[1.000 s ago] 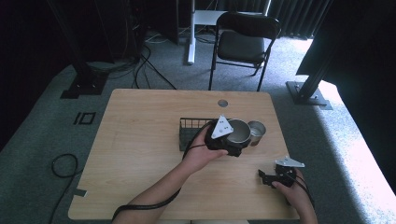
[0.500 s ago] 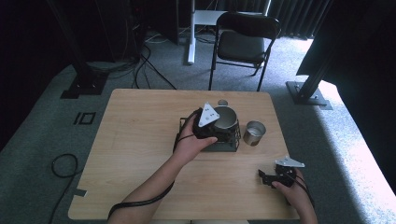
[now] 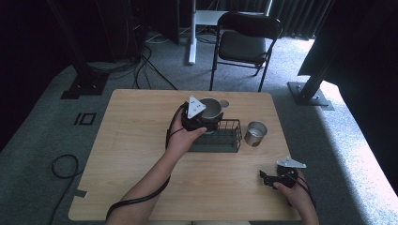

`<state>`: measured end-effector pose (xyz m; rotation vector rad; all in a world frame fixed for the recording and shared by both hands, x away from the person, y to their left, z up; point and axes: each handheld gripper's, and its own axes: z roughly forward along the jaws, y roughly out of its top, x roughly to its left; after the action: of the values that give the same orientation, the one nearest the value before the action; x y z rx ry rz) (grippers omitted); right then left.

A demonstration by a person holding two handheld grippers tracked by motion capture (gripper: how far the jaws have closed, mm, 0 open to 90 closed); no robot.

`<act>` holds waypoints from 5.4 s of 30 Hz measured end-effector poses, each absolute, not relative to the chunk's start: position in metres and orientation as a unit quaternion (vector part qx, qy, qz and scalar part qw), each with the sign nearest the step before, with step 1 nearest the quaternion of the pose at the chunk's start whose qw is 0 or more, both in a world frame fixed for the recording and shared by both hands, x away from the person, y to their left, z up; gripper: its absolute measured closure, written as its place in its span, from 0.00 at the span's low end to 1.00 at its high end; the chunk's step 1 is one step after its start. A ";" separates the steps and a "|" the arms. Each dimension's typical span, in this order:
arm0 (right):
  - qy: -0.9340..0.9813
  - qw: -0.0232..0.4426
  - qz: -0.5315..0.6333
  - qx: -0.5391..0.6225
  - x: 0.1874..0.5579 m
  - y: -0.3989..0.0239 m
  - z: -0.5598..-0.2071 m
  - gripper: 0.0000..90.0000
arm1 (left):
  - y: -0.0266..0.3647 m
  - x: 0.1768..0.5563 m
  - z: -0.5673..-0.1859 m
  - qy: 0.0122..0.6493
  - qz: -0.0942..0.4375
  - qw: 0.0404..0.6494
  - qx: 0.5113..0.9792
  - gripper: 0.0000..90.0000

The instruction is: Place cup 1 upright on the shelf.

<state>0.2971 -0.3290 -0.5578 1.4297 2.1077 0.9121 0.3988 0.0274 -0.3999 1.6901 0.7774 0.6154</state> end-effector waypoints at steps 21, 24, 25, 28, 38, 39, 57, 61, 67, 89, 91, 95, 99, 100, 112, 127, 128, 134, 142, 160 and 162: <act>0.761 0.216 0.329 0.516 0.297 -0.329 -0.558 0.13 | 0.052 0.424 -0.445 0.409 0.287 0.519 0.693 0.15; 0.761 0.216 0.329 0.516 0.297 -0.329 -0.558 0.13 | 0.054 0.426 -0.451 0.414 0.286 0.517 0.693 0.15; 0.761 0.216 0.329 0.516 0.297 -0.329 -0.558 0.13 | 0.055 0.426 -0.453 0.417 0.285 0.517 0.691 0.15; 0.761 0.216 0.329 0.516 0.297 -0.329 -0.558 0.13 | 0.055 0.426 -0.458 0.418 0.280 0.516 0.693 0.15; 0.761 0.216 0.329 0.516 0.297 -0.329 -0.558 0.13 | 0.053 0.425 -0.472 0.422 0.270 0.513 0.696 0.15; 0.761 0.216 0.329 0.516 0.297 -0.329 -0.558 0.13 | 0.053 0.425 -0.474 0.423 0.270 0.513 0.696 0.15; 0.761 0.216 0.329 0.516 0.297 -0.329 -0.558 0.13 | 0.050 0.418 -0.475 0.391 0.269 0.486 0.734 0.04; 0.761 0.216 0.329 0.516 0.297 -0.329 -0.558 0.13 | 0.051 0.416 -0.475 0.387 0.264 0.483 0.740 0.03; 0.761 0.216 0.329 0.516 0.297 -0.329 -0.558 0.13 | 0.056 0.410 -0.473 0.387 0.255 0.484 0.743 0.03; 0.761 0.217 0.329 0.516 0.297 -0.329 -0.558 0.13 | 0.080 0.383 -0.464 0.375 0.245 0.489 0.748 0.03; 0.761 0.216 0.329 0.516 0.297 -0.329 -0.558 0.13 | 0.083 0.380 -0.464 0.373 0.247 0.488 0.750 0.03; 0.761 0.216 0.329 0.516 0.297 -0.329 -0.558 0.13 | 0.092 0.376 -0.465 0.375 0.245 0.489 0.748 0.03; 0.760 0.216 0.329 0.517 0.297 -0.329 -0.558 0.13 | 0.102 0.372 -0.465 0.375 0.249 0.488 0.748 0.04; 0.761 0.216 0.329 0.516 0.297 -0.329 -0.558 0.13 | 0.103 0.371 -0.465 0.376 0.249 0.487 0.748 0.03; 0.761 0.216 0.329 0.516 0.297 -0.329 -0.558 0.13 | 0.129 0.362 -0.471 0.390 0.250 0.481 0.744 0.04; 0.761 0.216 0.329 0.516 0.297 -0.329 -0.558 0.13 | 0.165 0.351 -0.482 0.413 0.253 0.460 0.744 0.04; 0.761 0.216 0.329 0.516 0.297 -0.329 -0.558 0.13 | 0.167 0.350 -0.482 0.414 0.253 0.458 0.745 0.04; 0.761 0.216 0.329 0.516 0.297 -0.329 -0.558 0.13 | 0.180 0.345 -0.487 0.421 0.256 0.450 0.745 0.04; 0.761 0.216 0.329 0.516 0.297 -0.329 -0.558 0.13 | 0.200 0.342 -0.494 0.434 0.256 0.437 0.745 0.04; 0.761 0.216 0.329 0.516 0.297 -0.329 -0.558 0.13 | 0.243 0.328 -0.505 0.464 0.256 0.411 0.742 0.04; 0.761 0.216 0.329 0.516 0.297 -0.329 -0.558 0.13 | 0.249 0.325 -0.507 0.468 0.253 0.411 0.740 0.04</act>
<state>0.2970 -0.3290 -0.5577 1.4302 2.1086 0.9115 0.3250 0.2485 -0.5074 1.8636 1.1784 0.6377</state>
